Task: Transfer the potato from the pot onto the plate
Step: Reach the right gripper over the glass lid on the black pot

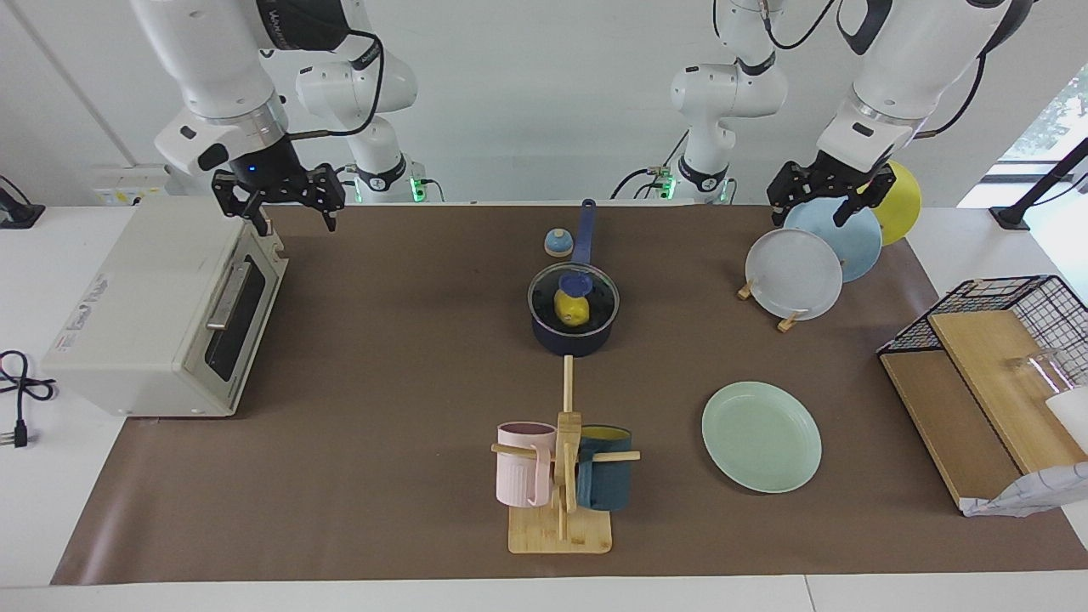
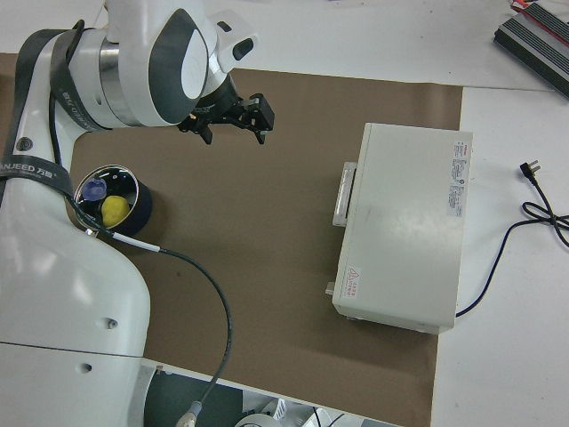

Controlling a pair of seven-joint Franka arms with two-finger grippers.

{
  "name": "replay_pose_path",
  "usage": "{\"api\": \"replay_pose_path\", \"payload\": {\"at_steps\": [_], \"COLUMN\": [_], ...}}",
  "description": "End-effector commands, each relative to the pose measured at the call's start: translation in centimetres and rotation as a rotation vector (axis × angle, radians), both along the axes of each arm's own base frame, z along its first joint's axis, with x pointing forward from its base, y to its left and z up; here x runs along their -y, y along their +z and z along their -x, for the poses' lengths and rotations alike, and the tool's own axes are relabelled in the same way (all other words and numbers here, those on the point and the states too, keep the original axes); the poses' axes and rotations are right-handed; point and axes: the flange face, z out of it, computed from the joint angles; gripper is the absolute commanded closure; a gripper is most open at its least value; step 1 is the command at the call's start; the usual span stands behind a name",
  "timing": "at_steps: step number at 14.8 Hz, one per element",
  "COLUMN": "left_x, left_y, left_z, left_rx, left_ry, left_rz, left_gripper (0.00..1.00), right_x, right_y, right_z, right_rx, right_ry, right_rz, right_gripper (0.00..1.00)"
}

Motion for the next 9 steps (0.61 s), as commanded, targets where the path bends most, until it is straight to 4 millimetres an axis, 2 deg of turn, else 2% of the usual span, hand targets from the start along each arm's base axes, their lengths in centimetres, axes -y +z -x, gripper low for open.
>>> {"api": "replay_pose_path", "payload": {"at_steps": [1,2,5,6,7,9], "left_x": [-0.3,-0.3,-0.3,-0.3,-0.3,-0.3], "left_y": [0.2,0.2,0.1,0.1,0.2,0.1], "left_z": [0.3,0.3,0.3,0.3,0.3,0.3], "left_rx": [-0.009,-0.009,-0.011,-0.011,-0.009,-0.011], "left_ry": [0.011,0.01,0.011,0.01,0.01,0.011], "left_rz": [0.007,0.007,0.008,0.008,0.007,0.006], "left_gripper": [0.0,0.0,0.0,0.0,0.0,0.0], "right_x": [-2.8,-3.3,-8.6,-10.4,-12.0,-15.4], "right_y": [1.1,1.9,2.1,1.8,0.5,-0.2], "right_z": [0.3,0.6,1.8,2.1,1.9,2.3], "right_rx": [-0.027,-0.033,-0.028,-0.035,-0.051,-0.036], "right_ry": [-0.018,-0.026,-0.047,-0.048,-0.053,-0.069], "right_rz": [-0.003,-0.003,-0.004,-0.007,0.002,0.005], "right_gripper": [0.0,0.0,0.0,0.0,0.0,0.0]}}
